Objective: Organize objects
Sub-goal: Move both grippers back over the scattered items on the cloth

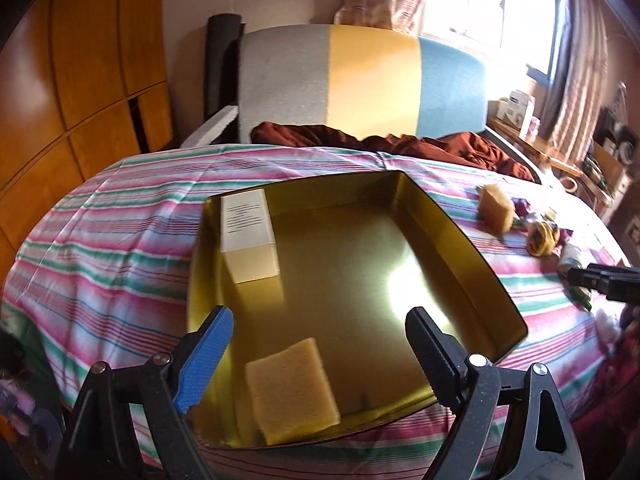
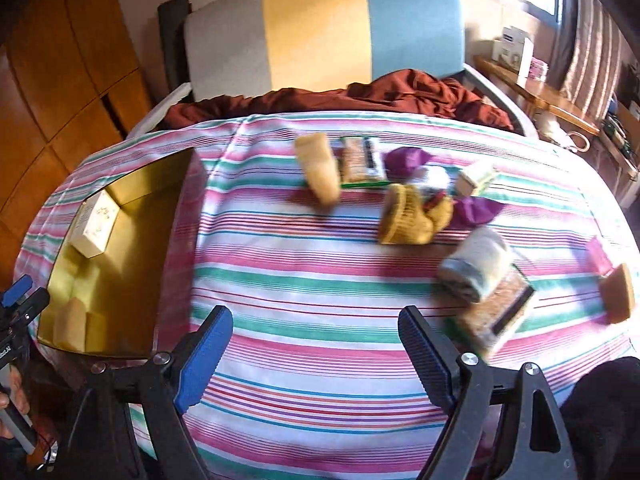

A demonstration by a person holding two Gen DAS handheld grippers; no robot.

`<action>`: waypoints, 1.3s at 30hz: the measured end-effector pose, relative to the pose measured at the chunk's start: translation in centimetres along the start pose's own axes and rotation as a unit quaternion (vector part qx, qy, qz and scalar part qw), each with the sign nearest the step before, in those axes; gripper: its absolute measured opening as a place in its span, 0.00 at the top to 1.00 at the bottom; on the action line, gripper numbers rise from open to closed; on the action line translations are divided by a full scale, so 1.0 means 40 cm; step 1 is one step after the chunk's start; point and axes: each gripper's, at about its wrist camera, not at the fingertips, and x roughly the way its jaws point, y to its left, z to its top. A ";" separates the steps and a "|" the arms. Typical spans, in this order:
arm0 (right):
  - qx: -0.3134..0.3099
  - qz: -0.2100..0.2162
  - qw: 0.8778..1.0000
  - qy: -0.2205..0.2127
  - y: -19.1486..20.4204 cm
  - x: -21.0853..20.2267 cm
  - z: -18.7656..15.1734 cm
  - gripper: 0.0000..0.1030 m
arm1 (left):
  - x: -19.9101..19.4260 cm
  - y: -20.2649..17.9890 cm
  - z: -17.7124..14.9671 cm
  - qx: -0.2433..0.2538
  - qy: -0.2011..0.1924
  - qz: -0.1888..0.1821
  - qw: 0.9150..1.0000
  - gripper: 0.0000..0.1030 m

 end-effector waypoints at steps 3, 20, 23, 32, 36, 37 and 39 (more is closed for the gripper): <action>0.027 -0.039 0.999 -0.004 -0.092 -0.021 0.000 0.16 | 0.011 -0.050 0.009 0.021 0.004 -0.015 1.000 0.14; 0.221 -0.137 0.966 -0.019 -0.465 -0.104 -0.069 0.16 | 0.055 -0.384 0.034 0.133 0.034 -0.142 0.980 0.14; 0.206 -0.138 0.968 -0.032 -0.450 -0.105 -0.067 0.16 | 0.067 -0.444 0.030 0.149 0.043 -0.161 0.975 0.14; 0.212 -0.117 0.969 -0.045 -0.457 -0.105 -0.070 0.15 | 0.134 -0.605 0.009 0.189 0.076 -0.211 0.956 0.22; 0.215 -0.108 0.969 -0.058 -0.458 -0.112 -0.075 0.15 | 0.164 -0.667 0.015 0.196 0.084 -0.227 0.950 0.23; 0.215 -0.106 0.969 -0.061 -0.457 -0.113 -0.076 0.15 | 0.173 -0.680 0.022 0.192 0.089 -0.229 0.950 0.24; 0.216 -0.104 0.969 -0.066 -0.457 -0.115 -0.078 0.15 | 0.190 -0.705 0.038 0.185 0.093 -0.237 0.949 0.25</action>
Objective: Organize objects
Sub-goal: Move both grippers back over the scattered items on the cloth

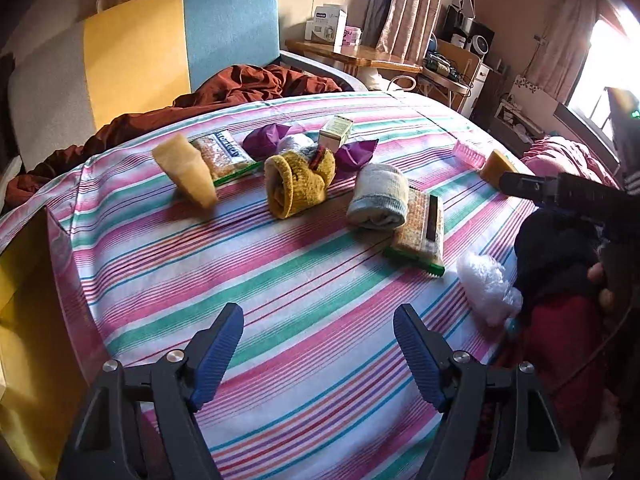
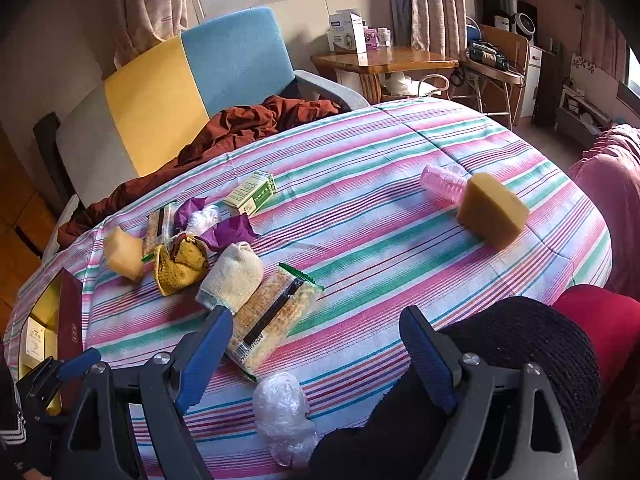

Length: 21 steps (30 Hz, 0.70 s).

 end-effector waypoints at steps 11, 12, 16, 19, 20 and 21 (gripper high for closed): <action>0.007 0.027 0.999 -0.018 -0.005 -0.010 -0.004 0.15 | 0.150 -0.064 0.159 0.011 0.018 -0.047 0.999 0.30; 0.007 0.029 0.999 -0.018 -0.006 -0.009 -0.004 0.15 | 0.165 -0.070 0.172 0.012 0.021 -0.049 0.999 0.30; 0.012 0.033 0.999 -0.026 -0.010 -0.012 -0.005 0.15 | 0.226 -0.094 0.216 0.026 0.030 -0.054 0.998 0.29; 0.013 0.032 0.999 -0.027 -0.010 -0.012 -0.005 0.15 | 0.284 -0.103 0.240 0.029 0.043 -0.052 0.997 0.29; 0.014 0.032 0.999 -0.028 -0.010 -0.012 -0.005 0.15 | 0.306 -0.103 0.245 0.028 0.051 -0.053 0.997 0.29; 0.014 0.031 0.999 -0.028 -0.010 -0.011 -0.005 0.16 | 0.328 -0.103 0.247 0.025 0.060 -0.052 0.997 0.29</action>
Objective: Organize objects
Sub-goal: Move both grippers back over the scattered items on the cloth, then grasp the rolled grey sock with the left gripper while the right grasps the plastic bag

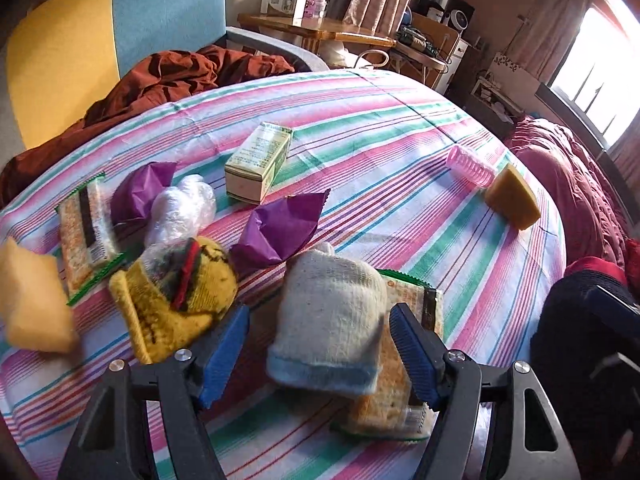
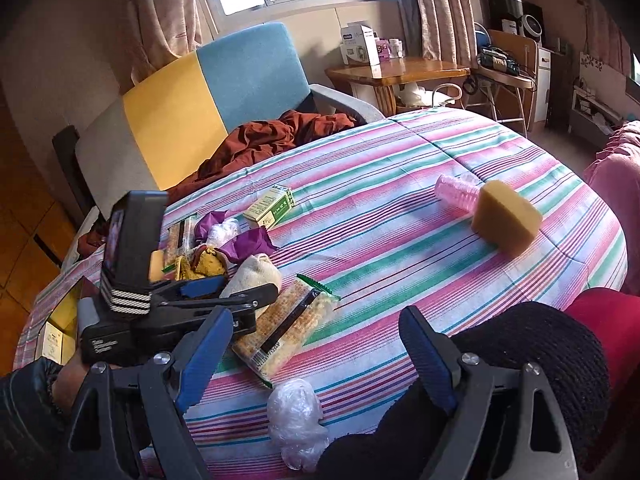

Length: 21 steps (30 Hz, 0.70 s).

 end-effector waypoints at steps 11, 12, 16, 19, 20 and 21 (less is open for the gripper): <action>0.006 -0.013 1.000 0.002 0.003 0.001 -0.001 0.18 | -0.058 0.031 -0.116 -0.027 -0.012 -0.023 0.999 0.48; 0.005 -0.014 1.000 0.003 0.004 0.001 -0.001 0.18 | -0.076 0.041 -0.139 -0.033 -0.015 -0.018 0.999 0.48; 0.005 -0.021 1.000 0.005 0.005 0.002 -0.001 0.19 | -0.156 0.078 -0.246 -0.032 -0.034 0.015 0.999 0.48; 0.008 -0.031 0.999 0.005 0.005 0.003 -0.002 0.22 | -0.202 0.108 -0.323 -0.043 -0.048 0.035 0.997 0.48; 0.009 -0.036 0.999 0.005 0.005 0.003 -0.002 0.23 | -0.212 0.121 -0.344 -0.050 -0.052 0.035 0.997 0.48; 0.009 -0.040 0.999 0.006 0.005 0.003 -0.002 0.24 | -0.220 0.129 -0.360 -0.053 -0.062 0.035 0.996 0.48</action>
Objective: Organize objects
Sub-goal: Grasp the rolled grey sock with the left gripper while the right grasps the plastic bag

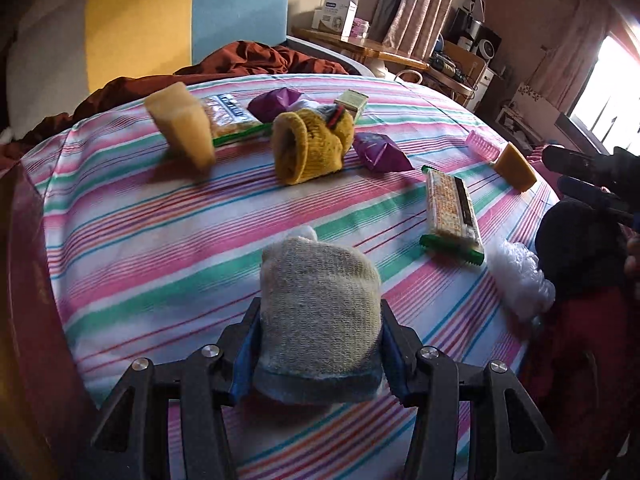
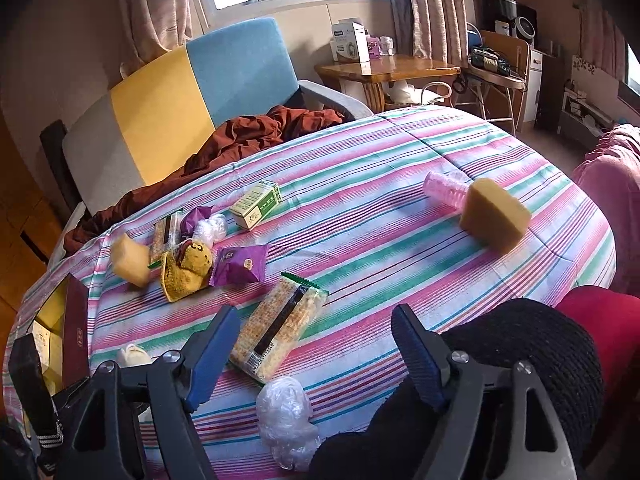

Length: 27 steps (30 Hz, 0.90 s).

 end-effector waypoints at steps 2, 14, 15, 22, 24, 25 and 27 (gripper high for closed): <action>0.002 -0.009 1.000 0.002 0.000 0.001 -0.001 0.26 | -0.004 0.007 -0.009 0.000 -0.010 -0.003 1.000 0.49; -0.013 -0.053 0.998 0.039 0.016 0.028 0.002 0.30 | 0.010 -0.012 -0.030 0.033 -0.046 0.014 0.998 0.49; -0.016 -0.055 0.997 0.043 0.018 0.030 0.001 0.30 | 0.010 -0.013 -0.030 0.034 -0.047 0.015 0.998 0.49; -0.086 -0.042 0.988 0.117 0.064 0.078 -0.006 0.31 | 0.009 -0.008 -0.035 0.027 -0.054 0.006 0.998 0.48; -0.101 -0.033 0.983 0.149 0.073 0.098 -0.009 0.31 | 0.009 -0.007 -0.035 0.027 -0.054 0.006 0.998 0.48; -0.110 -0.033 0.979 0.165 0.079 0.108 -0.012 0.32 | 0.009 -0.007 -0.035 0.027 -0.054 0.005 0.998 0.48; -0.137 -0.027 0.969 0.203 0.096 0.131 -0.021 0.32 | 0.009 -0.006 -0.037 0.027 -0.055 0.006 0.998 0.47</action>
